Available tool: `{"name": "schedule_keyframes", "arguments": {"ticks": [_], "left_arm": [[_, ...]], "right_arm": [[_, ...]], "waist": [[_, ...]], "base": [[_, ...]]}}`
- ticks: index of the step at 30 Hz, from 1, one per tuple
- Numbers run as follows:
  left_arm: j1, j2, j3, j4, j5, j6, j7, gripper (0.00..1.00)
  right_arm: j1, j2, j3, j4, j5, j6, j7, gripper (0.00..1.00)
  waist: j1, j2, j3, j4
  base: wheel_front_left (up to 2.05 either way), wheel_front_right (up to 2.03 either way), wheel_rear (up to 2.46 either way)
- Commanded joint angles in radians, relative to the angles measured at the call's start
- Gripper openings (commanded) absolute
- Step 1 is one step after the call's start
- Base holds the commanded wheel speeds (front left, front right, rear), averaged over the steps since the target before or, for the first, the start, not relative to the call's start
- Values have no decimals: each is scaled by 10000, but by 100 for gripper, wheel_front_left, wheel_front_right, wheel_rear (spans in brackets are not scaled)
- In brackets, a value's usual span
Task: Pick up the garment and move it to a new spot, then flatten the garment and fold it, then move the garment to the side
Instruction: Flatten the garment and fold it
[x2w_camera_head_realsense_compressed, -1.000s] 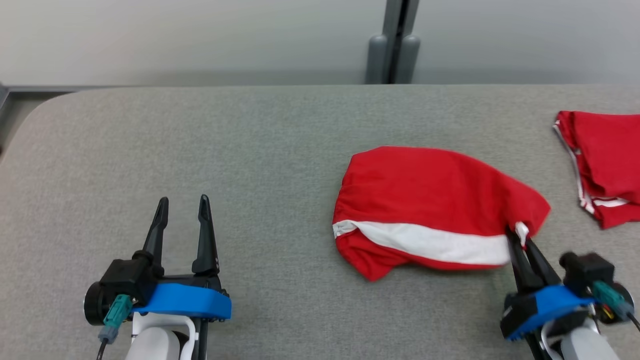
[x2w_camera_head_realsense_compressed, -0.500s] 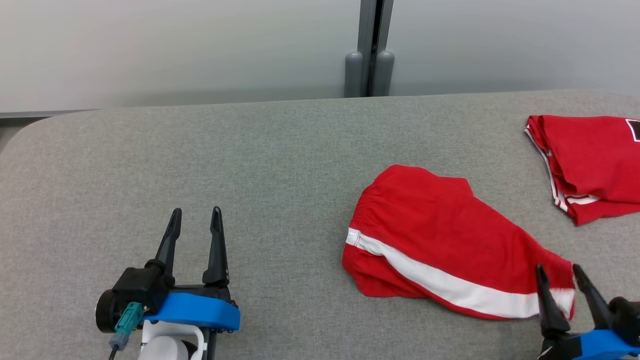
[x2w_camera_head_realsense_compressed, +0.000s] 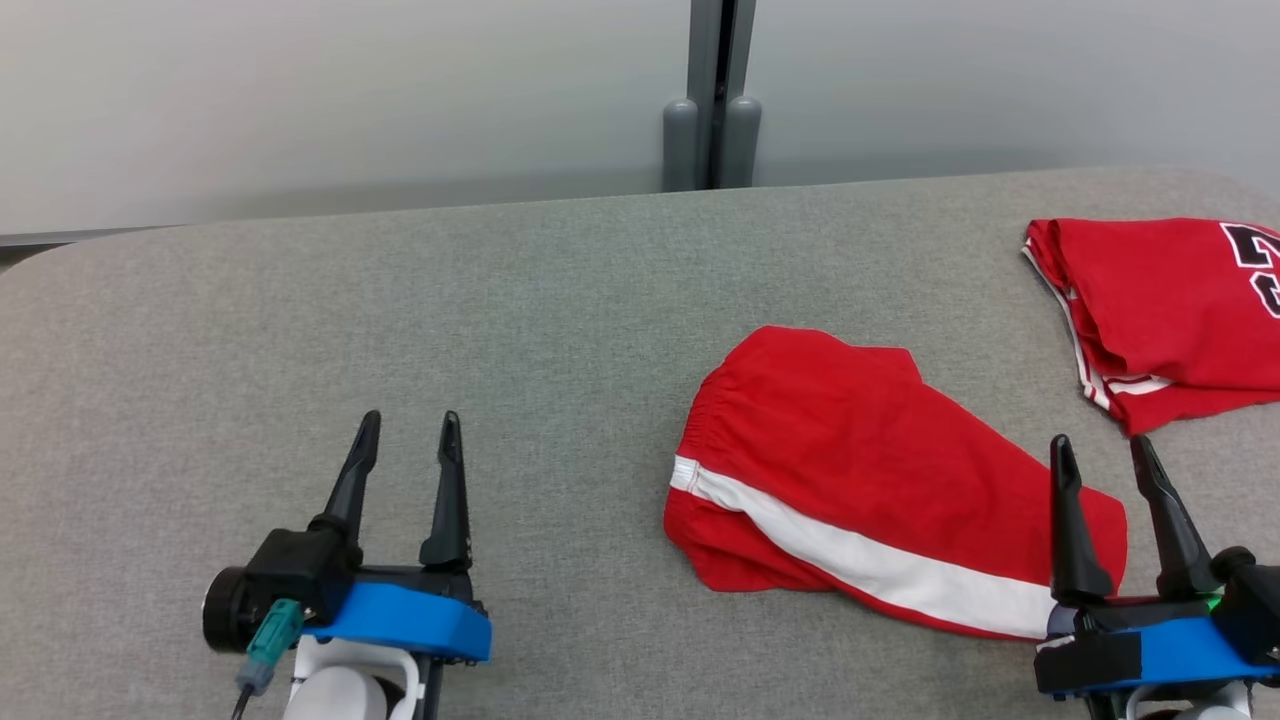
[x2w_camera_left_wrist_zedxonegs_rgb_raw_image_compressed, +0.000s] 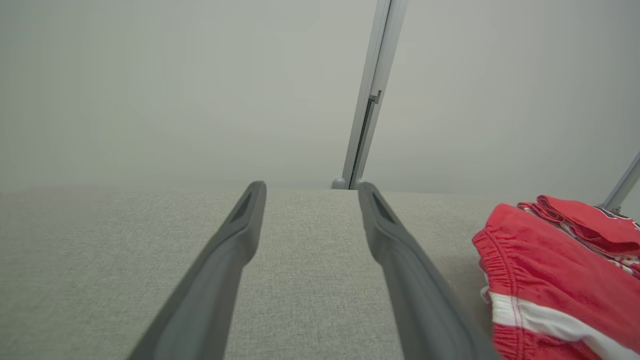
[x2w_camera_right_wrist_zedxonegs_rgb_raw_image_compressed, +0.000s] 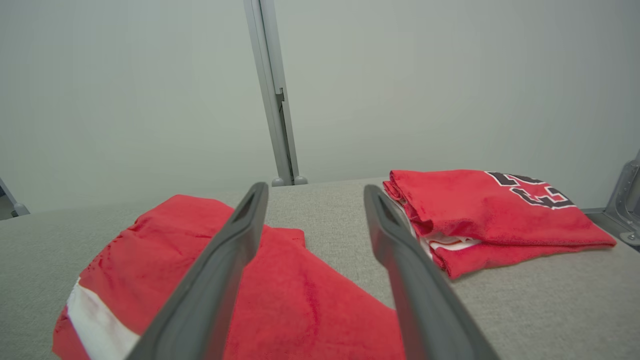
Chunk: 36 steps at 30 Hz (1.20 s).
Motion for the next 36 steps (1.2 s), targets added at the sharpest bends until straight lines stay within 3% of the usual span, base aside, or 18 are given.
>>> {"name": "schedule_keyframes", "arguments": {"ticks": [1, 12, 21, 33, 35, 36], "left_arm": [[-213, -12, -96, 11, 89, -84, -23, 100], [-1671, 0, -2473, 1463, -393, -620, 254, 100], [-2748, 601, -4573, 3028, -1807, -612, 892, 100], [-3426, 1062, -6319, 3767, -3556, -615, 775, 100], [-3563, 1059, -6445, 3934, -3615, -615, 620, 4], [-3643, 1056, -6452, 4034, -3634, -615, 531, 0]], "right_arm": [[-209, 19, 71, 10, 67, 2, -71, 100], [-396, 27, 280, 134, 253, 2, -74, 100], [-550, 24, 338, 229, 407, 2, -72, 100], [-600, 25, 220, 259, 503, 2, -75, 100], [-613, 25, 213, 248, 507, 2, -73, 100], [-617, 25, 199, 244, 506, 2, -74, 100]], "waist": [[0, 0, 34, -63], [0, 0, 272, -512], [0, 0, 666, -1033], [0, 0, 962, -1401], [0, 0, 970, -1417], [0, 0, 968, -1417]], "base": [[0, 0, 0], [0, 0, 0], [0, 0, 0], [0, 0, 0], [0, 0, 0], [0, 0, 0]]}}
